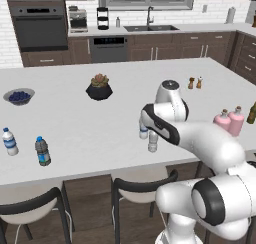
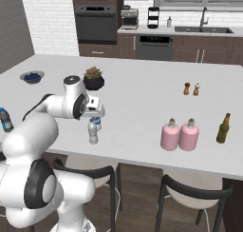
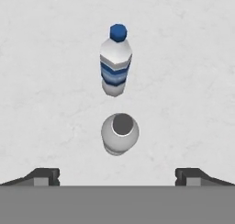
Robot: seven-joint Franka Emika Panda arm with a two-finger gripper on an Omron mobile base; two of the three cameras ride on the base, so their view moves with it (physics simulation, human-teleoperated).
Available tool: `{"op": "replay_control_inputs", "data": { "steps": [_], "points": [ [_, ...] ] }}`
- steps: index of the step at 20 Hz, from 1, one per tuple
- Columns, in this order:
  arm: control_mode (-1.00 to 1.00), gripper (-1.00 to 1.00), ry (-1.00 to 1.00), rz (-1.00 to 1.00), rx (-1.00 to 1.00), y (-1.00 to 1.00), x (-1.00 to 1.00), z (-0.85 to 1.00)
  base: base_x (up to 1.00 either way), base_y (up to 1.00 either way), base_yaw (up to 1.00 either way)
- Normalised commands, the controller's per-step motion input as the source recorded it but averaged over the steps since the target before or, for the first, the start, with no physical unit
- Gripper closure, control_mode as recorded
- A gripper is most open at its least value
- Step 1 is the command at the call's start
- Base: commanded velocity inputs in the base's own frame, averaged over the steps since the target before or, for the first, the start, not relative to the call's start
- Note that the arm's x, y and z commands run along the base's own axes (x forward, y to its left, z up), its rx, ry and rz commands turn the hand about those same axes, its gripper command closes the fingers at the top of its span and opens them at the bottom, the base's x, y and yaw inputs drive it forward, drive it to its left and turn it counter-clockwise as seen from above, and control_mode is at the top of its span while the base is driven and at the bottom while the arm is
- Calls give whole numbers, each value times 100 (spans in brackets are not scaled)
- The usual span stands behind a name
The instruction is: Move the plastic bottles in the middle to the plastics group, and the glass bottles in the middle to the glass group.
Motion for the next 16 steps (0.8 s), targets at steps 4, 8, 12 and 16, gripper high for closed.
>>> {"op": "replay_control_inputs", "data": {
  "steps": [4, 8, 12, 16],
  "points": [
    [-100, -100, 0, 4, 0, 0, 16, -25, 0, 0, 0],
    [-100, -100, 0, 4, 0, 0, 13, -38, 0, 0, 0],
    [-100, -100, 0, 3, 0, 0, 1, -31, 0, 0, 0],
    [-100, -100, 0, 1, 0, 0, 2, -23, 0, 0, 0]
  ]
}}
